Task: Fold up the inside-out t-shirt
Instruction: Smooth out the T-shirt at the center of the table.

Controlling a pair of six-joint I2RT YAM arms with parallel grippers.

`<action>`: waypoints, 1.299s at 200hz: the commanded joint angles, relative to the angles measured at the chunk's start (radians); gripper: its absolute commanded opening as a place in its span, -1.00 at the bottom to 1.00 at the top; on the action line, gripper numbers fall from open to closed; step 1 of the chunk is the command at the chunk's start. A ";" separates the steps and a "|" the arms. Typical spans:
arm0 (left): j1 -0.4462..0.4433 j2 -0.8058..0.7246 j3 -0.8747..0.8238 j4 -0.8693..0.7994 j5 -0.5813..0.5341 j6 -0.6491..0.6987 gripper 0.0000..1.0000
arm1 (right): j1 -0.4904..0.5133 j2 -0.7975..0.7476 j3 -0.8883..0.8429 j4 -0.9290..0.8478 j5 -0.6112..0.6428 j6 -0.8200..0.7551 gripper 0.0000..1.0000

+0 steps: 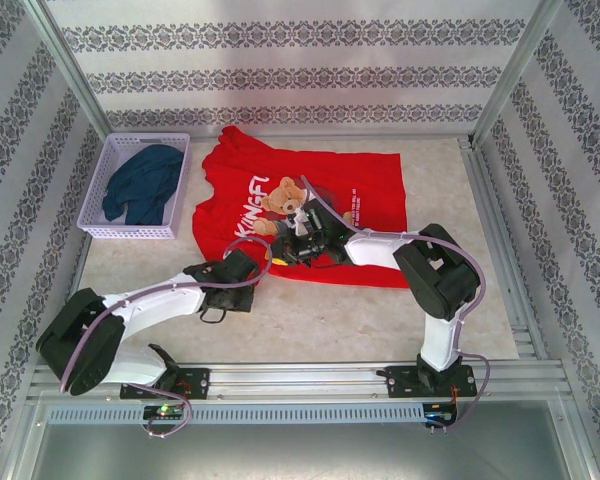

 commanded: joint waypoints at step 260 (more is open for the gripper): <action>-0.017 0.065 0.187 -0.161 0.200 0.068 -0.59 | -0.046 0.058 0.096 -0.409 0.196 -0.348 -0.85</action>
